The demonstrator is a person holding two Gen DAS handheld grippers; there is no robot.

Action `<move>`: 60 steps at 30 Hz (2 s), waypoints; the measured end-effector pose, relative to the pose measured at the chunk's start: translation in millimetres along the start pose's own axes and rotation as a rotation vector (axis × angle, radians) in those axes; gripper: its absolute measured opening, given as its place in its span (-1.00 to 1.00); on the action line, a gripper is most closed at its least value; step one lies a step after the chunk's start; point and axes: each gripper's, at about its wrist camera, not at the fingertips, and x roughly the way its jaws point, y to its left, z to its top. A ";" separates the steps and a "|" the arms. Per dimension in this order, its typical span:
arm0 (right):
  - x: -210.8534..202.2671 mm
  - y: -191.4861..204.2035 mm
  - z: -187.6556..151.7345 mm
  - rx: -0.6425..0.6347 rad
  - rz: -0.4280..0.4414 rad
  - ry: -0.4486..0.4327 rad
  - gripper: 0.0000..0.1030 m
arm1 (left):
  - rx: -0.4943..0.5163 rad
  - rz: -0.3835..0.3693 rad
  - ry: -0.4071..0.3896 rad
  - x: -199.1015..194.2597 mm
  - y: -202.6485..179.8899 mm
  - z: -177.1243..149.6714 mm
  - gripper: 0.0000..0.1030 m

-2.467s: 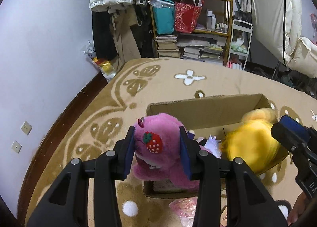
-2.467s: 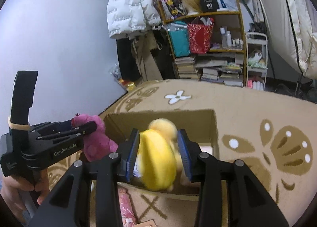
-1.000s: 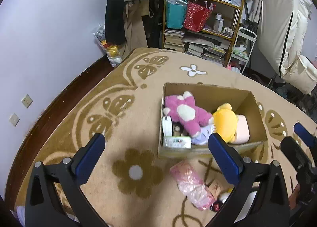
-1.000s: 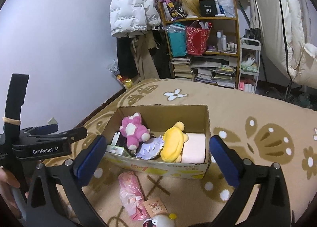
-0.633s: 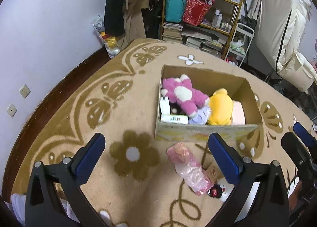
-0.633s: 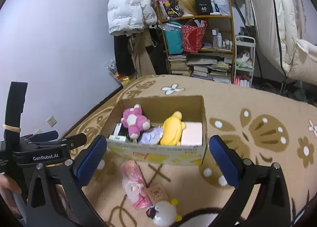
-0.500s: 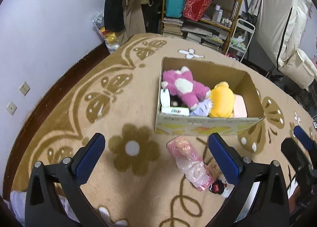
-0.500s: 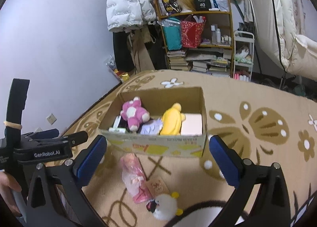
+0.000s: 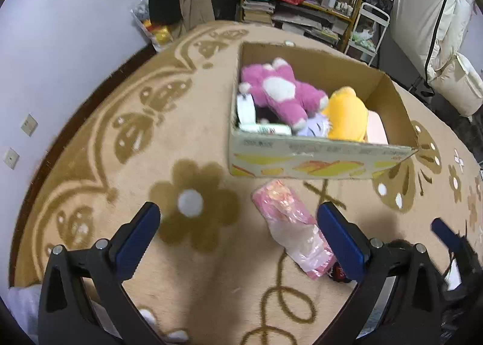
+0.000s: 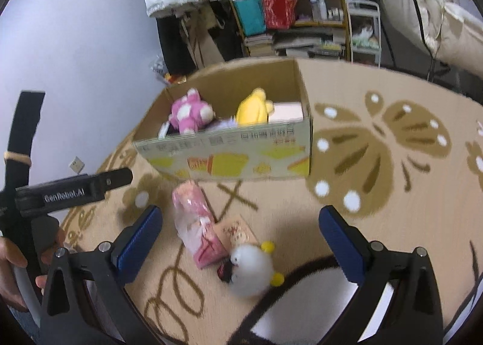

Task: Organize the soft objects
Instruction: 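Grasp the pink wrapped roll with the left tool while the right tool grasps the white chick plush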

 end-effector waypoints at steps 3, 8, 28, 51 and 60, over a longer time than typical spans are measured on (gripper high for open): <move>10.8 -0.1 -9.5 0.000 0.002 0.043 1.00 | -0.003 0.002 0.027 11.5 -2.9 -4.5 0.99; 25.6 -3.3 -17.0 0.007 0.023 0.105 1.00 | 0.002 -0.003 0.064 29.0 -10.3 -10.5 0.99; 75.1 -13.5 -43.0 0.043 -0.034 0.346 0.71 | 0.040 0.001 0.188 83.6 -34.5 -22.6 0.99; 98.6 4.5 -50.0 -0.020 0.024 0.439 -0.03 | 0.049 0.056 0.198 116.0 -54.6 -8.2 0.99; 108.0 21.1 -49.6 -0.036 0.057 0.423 -0.26 | 0.011 0.009 0.213 129.2 -54.3 -4.9 0.56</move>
